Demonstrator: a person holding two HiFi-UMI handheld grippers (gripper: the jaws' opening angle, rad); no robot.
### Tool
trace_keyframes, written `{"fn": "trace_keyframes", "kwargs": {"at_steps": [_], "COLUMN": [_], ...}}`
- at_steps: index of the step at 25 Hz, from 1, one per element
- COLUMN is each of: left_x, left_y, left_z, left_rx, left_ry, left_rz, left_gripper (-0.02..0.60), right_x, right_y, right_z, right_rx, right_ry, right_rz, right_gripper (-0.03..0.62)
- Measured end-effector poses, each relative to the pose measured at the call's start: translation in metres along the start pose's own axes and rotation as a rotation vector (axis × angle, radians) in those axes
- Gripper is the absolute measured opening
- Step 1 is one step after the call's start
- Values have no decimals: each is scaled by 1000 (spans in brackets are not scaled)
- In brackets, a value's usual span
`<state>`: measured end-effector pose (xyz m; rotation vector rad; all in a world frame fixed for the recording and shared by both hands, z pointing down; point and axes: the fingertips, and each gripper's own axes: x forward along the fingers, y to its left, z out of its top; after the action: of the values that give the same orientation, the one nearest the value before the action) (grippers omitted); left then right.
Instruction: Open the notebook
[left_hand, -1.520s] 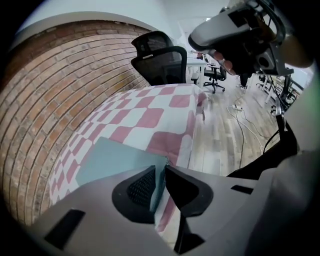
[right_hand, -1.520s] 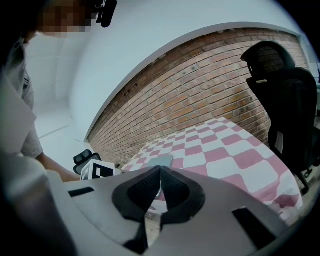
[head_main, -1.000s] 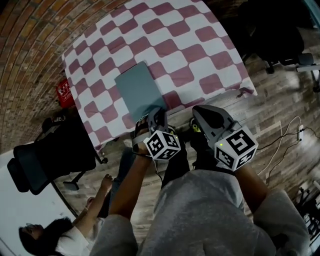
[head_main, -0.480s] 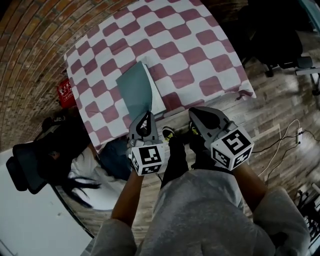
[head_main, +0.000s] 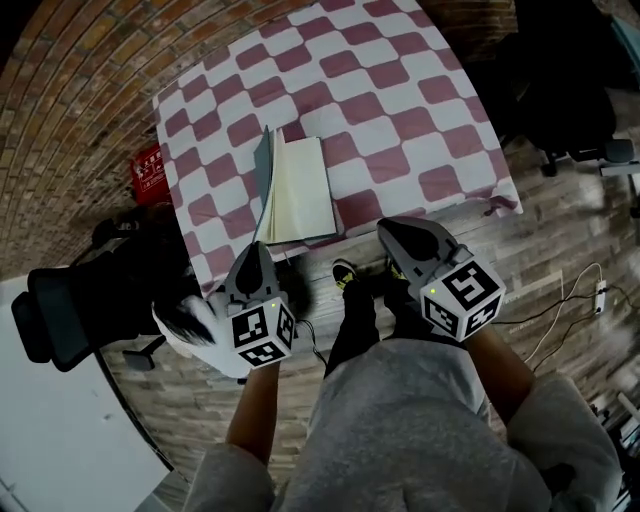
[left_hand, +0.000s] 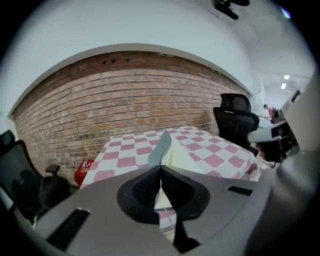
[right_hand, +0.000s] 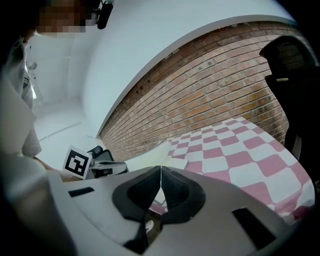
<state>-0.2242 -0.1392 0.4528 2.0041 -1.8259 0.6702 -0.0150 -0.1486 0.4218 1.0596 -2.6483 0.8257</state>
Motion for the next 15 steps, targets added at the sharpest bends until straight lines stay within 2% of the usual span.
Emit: {"fn": "trace_keyframes", "kwargs": {"at_steps": [4,6,10,15], "left_x": [-5,-6,-3,12], "left_y": [44,66,107,136], "left_z": [-10,-18,-43,-76], "left_rx": [-149,-193,-251,-272], "left_ry": [3,14,70,164], "left_rz": [84,129,222,294], "left_gripper": [14,15,15,17], "right_x": [9,13,21,32], "right_y": [9,15,25,35], "right_z": [1,0,1,-4], "right_rx": [-12,-17,-20,-27], "right_ry": [11,19,29,50], "right_rz": [22,33,46,42], "right_gripper": [28,28,28,28]}}
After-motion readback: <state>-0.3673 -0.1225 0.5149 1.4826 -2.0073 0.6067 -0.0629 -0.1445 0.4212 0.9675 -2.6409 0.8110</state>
